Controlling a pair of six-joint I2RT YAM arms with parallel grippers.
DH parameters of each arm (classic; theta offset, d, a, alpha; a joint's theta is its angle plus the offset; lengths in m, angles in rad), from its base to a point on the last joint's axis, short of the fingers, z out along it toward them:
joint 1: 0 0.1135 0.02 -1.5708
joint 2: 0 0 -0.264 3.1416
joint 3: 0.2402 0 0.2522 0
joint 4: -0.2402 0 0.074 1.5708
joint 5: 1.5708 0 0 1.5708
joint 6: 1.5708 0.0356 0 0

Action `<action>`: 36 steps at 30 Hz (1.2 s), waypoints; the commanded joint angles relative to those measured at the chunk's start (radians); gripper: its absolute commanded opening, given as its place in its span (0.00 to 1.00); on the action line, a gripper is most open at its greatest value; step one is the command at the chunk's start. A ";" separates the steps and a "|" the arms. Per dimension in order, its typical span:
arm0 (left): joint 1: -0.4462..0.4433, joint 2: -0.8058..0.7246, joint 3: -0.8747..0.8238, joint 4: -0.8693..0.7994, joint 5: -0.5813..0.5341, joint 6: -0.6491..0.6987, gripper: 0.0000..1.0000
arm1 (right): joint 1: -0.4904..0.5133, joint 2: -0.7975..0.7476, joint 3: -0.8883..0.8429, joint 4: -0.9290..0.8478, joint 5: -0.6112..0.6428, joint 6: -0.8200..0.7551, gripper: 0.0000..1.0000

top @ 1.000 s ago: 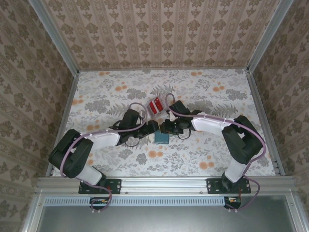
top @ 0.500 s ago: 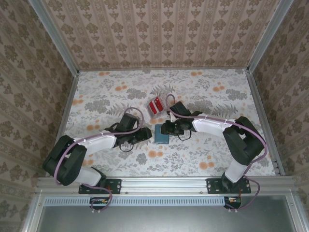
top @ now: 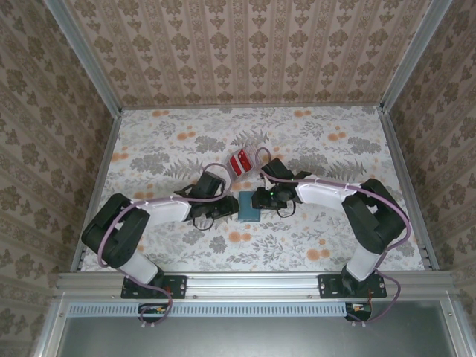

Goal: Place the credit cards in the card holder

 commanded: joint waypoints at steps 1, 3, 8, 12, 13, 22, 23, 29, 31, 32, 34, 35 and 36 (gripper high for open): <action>-0.034 0.045 0.002 0.074 0.048 -0.010 0.36 | 0.000 0.033 0.004 -0.002 -0.005 -0.003 0.34; -0.038 0.053 -0.002 0.082 0.051 -0.016 0.33 | 0.001 0.050 0.012 0.001 -0.010 -0.002 0.34; -0.048 0.083 -0.007 0.122 0.065 -0.035 0.24 | 0.002 0.073 0.021 0.052 -0.083 0.014 0.34; -0.055 0.104 -0.002 0.141 0.078 -0.043 0.18 | 0.003 0.055 0.029 0.073 -0.124 0.028 0.34; -0.057 0.107 -0.001 0.146 0.079 -0.045 0.16 | 0.003 0.046 0.031 0.075 -0.131 0.030 0.34; -0.058 0.103 -0.009 0.166 0.081 -0.051 0.04 | 0.003 -0.021 0.029 0.154 -0.248 0.083 0.34; -0.058 0.102 -0.011 0.168 0.081 -0.050 0.02 | 0.003 -0.032 0.030 0.154 -0.251 0.086 0.34; -0.057 0.101 -0.026 0.194 0.084 -0.056 0.00 | 0.003 -0.057 0.037 0.175 -0.296 0.110 0.34; -0.057 0.099 -0.029 0.194 0.082 -0.056 0.00 | 0.003 -0.050 0.040 0.177 -0.300 0.111 0.34; -0.056 0.094 -0.033 0.190 0.077 -0.056 0.00 | 0.003 -0.044 0.040 0.177 -0.298 0.113 0.34; -0.051 0.076 -0.049 0.180 0.065 -0.055 0.00 | 0.004 -0.036 0.040 0.178 -0.294 0.113 0.34; -0.045 0.059 -0.060 0.174 0.057 -0.056 0.00 | 0.004 -0.032 0.039 0.177 -0.293 0.113 0.34; -0.038 0.041 -0.071 0.165 0.049 -0.054 0.00 | 0.006 -0.027 0.040 0.179 -0.293 0.113 0.35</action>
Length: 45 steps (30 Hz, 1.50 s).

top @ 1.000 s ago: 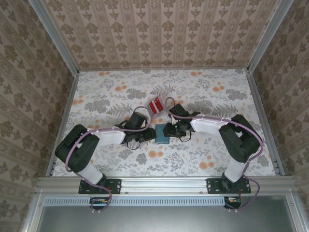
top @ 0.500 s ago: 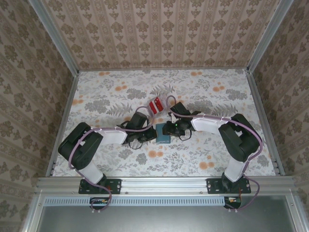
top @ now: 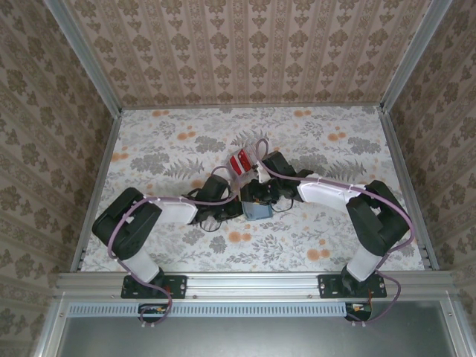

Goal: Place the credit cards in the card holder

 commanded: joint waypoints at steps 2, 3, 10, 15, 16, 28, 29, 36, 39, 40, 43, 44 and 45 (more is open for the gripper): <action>0.030 -0.081 -0.069 -0.063 -0.026 -0.001 0.00 | 0.011 0.019 0.025 0.015 -0.036 0.019 0.35; 0.040 -0.099 -0.081 -0.077 -0.031 0.002 0.01 | 0.014 0.024 0.027 0.015 -0.034 0.019 0.35; 0.108 -0.268 -0.147 -0.195 -0.073 0.041 0.06 | 0.027 0.071 0.046 -0.001 -0.020 0.011 0.35; 0.148 -0.368 -0.184 -0.235 -0.085 0.049 0.07 | 0.031 0.078 0.051 -0.006 -0.016 0.004 0.36; 0.151 -0.381 -0.185 -0.243 -0.088 0.052 0.07 | 0.031 0.076 0.051 -0.014 -0.006 -0.003 0.36; 0.162 -0.381 -0.164 -0.235 -0.077 0.065 0.09 | 0.007 0.071 -0.003 -0.067 0.131 -0.058 0.37; 0.162 -0.370 -0.159 -0.230 -0.073 0.065 0.10 | 0.004 0.079 -0.011 -0.054 0.138 -0.061 0.37; 0.147 -0.289 -0.107 -0.208 -0.051 0.060 0.19 | -0.008 0.202 -0.052 0.024 0.138 -0.064 0.37; 0.143 -0.265 -0.111 -0.174 -0.043 0.041 0.24 | -0.022 0.245 -0.073 0.077 0.107 -0.043 0.36; 0.143 -0.259 -0.115 -0.156 -0.037 0.030 0.25 | -0.028 0.253 -0.081 0.089 0.098 -0.038 0.37; 0.142 -0.249 -0.118 -0.116 -0.022 0.010 0.26 | -0.041 0.260 -0.092 0.099 0.090 -0.035 0.36; 0.143 -0.247 -0.116 -0.110 -0.018 0.006 0.28 | -0.047 0.259 -0.095 0.099 0.092 -0.038 0.36; 0.143 -0.246 -0.114 -0.107 -0.017 0.004 0.29 | -0.052 0.258 -0.098 0.098 0.092 -0.039 0.36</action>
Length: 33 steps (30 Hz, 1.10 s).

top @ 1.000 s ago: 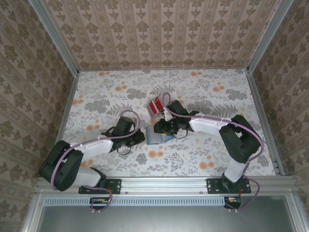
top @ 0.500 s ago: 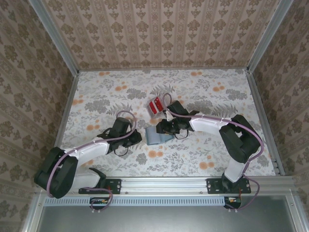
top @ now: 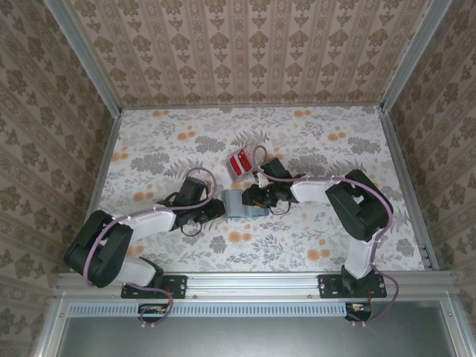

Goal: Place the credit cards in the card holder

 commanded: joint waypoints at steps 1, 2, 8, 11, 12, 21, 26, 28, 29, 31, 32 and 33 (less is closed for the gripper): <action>-0.004 0.008 0.021 0.049 0.025 -0.022 0.30 | -0.019 0.082 -0.063 -0.047 0.065 -0.003 0.36; -0.004 0.012 0.025 0.050 0.022 -0.021 0.31 | -0.024 0.081 -0.067 -0.047 0.064 -0.004 0.36; -0.004 0.081 0.041 0.112 0.051 -0.036 0.32 | -0.039 0.085 -0.086 -0.028 0.046 0.001 0.36; -0.004 0.125 0.037 0.157 0.069 -0.054 0.32 | -0.043 0.087 -0.087 -0.024 0.042 0.000 0.35; -0.004 0.137 0.035 0.174 0.074 -0.061 0.32 | -0.044 0.089 -0.088 -0.023 0.043 0.000 0.36; -0.003 0.116 0.026 0.220 0.094 -0.087 0.08 | -0.048 0.109 -0.086 -0.013 0.028 0.005 0.36; 0.000 0.036 0.030 0.147 0.057 -0.059 0.00 | -0.046 0.100 -0.079 -0.018 0.010 0.008 0.37; 0.000 0.004 0.031 0.114 0.042 -0.048 0.00 | -0.046 0.090 -0.069 -0.029 0.001 0.005 0.39; 0.000 -0.013 0.033 0.102 0.038 -0.044 0.00 | -0.043 0.080 -0.062 -0.039 0.002 0.002 0.41; 0.000 -0.039 0.034 0.081 0.029 -0.035 0.00 | -0.033 0.051 -0.047 -0.073 0.019 -0.012 0.50; 0.000 -0.054 0.037 0.071 0.025 -0.033 0.00 | -0.024 0.034 -0.036 -0.102 0.035 -0.021 0.54; 0.000 -0.064 0.036 0.062 0.020 -0.029 0.00 | -0.017 0.020 -0.024 -0.123 0.049 -0.029 0.57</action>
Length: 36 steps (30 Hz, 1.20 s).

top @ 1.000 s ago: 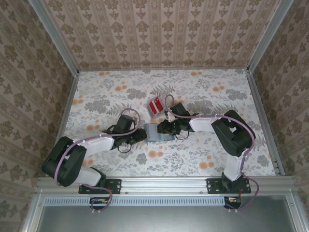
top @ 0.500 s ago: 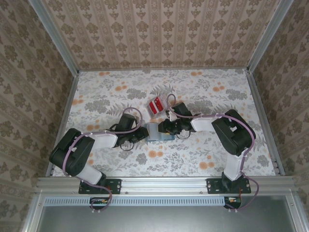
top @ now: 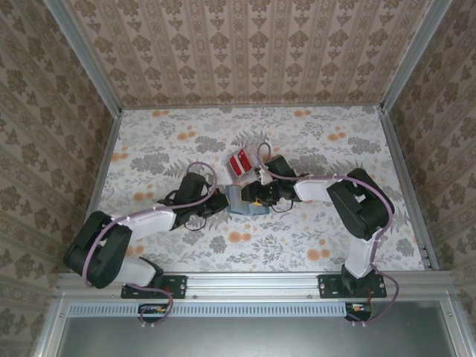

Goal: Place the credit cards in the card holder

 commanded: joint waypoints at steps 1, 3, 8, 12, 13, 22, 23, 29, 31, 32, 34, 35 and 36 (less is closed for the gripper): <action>0.005 -0.053 0.021 -0.062 -0.031 0.038 0.00 | 0.024 0.006 -0.001 -0.202 0.147 -0.051 0.59; 0.005 -0.059 0.022 -0.072 -0.036 0.042 0.00 | 0.040 -0.015 0.018 -0.225 0.165 -0.060 0.61; 0.004 -0.050 0.014 -0.060 -0.030 0.036 0.00 | 0.051 -0.014 0.046 -0.237 0.167 -0.061 0.62; 0.004 -0.050 0.005 -0.057 -0.032 0.036 0.00 | 0.070 -0.039 0.050 -0.226 0.141 -0.059 0.65; 0.004 -0.048 0.005 -0.057 -0.032 0.036 0.00 | 0.076 -0.049 0.051 -0.224 0.139 -0.057 0.65; 0.004 -0.040 0.006 -0.052 -0.029 0.036 0.00 | 0.095 -0.046 0.101 -0.260 0.150 -0.073 0.67; 0.004 -0.042 0.006 -0.055 -0.029 0.037 0.00 | 0.098 -0.043 0.104 -0.251 0.144 -0.070 0.67; 0.004 -0.042 -0.001 -0.052 -0.031 0.034 0.00 | 0.118 -0.047 0.132 -0.234 0.134 -0.062 0.68; 0.004 -0.043 -0.001 -0.052 -0.030 0.035 0.00 | 0.119 -0.039 0.142 -0.236 0.137 -0.064 0.68; 0.004 -0.042 0.000 -0.052 -0.030 0.036 0.00 | 0.119 -0.030 0.147 -0.242 0.141 -0.067 0.68; 0.004 -0.043 0.001 -0.053 -0.031 0.037 0.00 | 0.119 -0.010 0.155 -0.251 0.148 -0.069 0.68; 0.004 -0.042 0.003 -0.055 -0.030 0.037 0.00 | 0.119 -0.001 0.158 -0.250 0.144 -0.067 0.68; 0.004 -0.042 0.001 -0.056 -0.031 0.037 0.00 | 0.119 0.008 0.161 -0.250 0.144 -0.067 0.68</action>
